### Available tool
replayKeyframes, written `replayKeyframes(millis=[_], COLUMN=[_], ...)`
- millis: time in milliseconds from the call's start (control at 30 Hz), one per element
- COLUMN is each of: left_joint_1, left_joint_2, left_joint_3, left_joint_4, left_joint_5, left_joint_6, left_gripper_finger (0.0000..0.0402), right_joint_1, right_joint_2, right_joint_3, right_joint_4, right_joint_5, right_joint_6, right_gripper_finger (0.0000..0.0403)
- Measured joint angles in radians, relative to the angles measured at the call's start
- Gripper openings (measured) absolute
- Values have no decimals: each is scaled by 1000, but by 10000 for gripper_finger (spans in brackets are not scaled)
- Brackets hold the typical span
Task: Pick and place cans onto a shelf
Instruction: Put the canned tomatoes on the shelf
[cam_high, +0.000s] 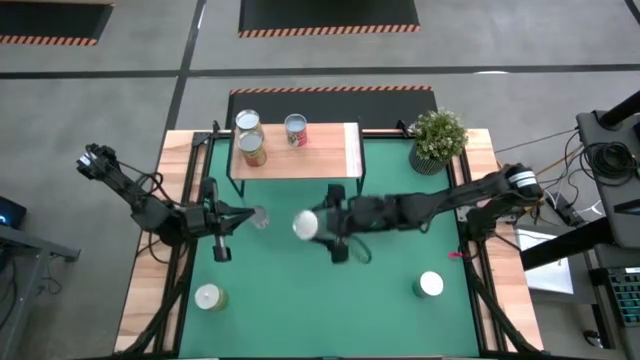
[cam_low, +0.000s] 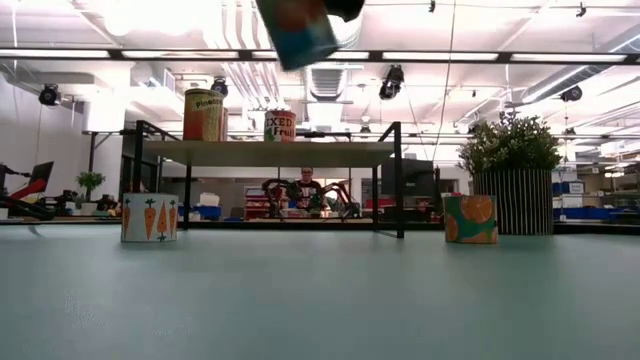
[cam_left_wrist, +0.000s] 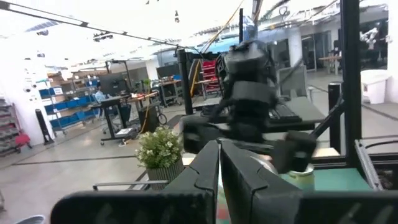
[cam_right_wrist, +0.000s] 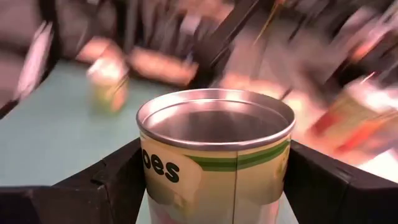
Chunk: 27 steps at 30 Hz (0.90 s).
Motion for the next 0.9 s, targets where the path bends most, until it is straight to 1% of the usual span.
replayKeyframes(millis=[67,167,200,267,400,600,667,900], left_joint_1=[0,0,0,0,3,13,13,13], left_joint_2=[-6,-19,-23,-30,-39,-55,-57,-42], left_joint_3=[0,0,0,0,0,13,14,13], left_joint_4=[1,2,2,-1,-34,-31,-37,-51], left_joint_5=[-19,-60,-78,-111,-140,-141,-141,-154], left_joint_6=[20,63,76,88,94,187,167,138], left_gripper_finger=[0,0,0,0,0,0,0,0], right_joint_1=[-52,-132,-156,-196,-238,-275,-283,-294], right_joint_2=[-5,8,13,20,30,62,83,155], right_joint_3=[-69,-146,-162,-185,-197,-202,-202,-186], right_joint_4=[214,457,517,574,612,608,610,642], right_joint_5=[1,4,5,3,-4,-5,-5,-2], right_joint_6=[-28,-28,-22,-4,3,42,68,64], right_gripper_finger=[297,298,298,298,298,299,299,299])
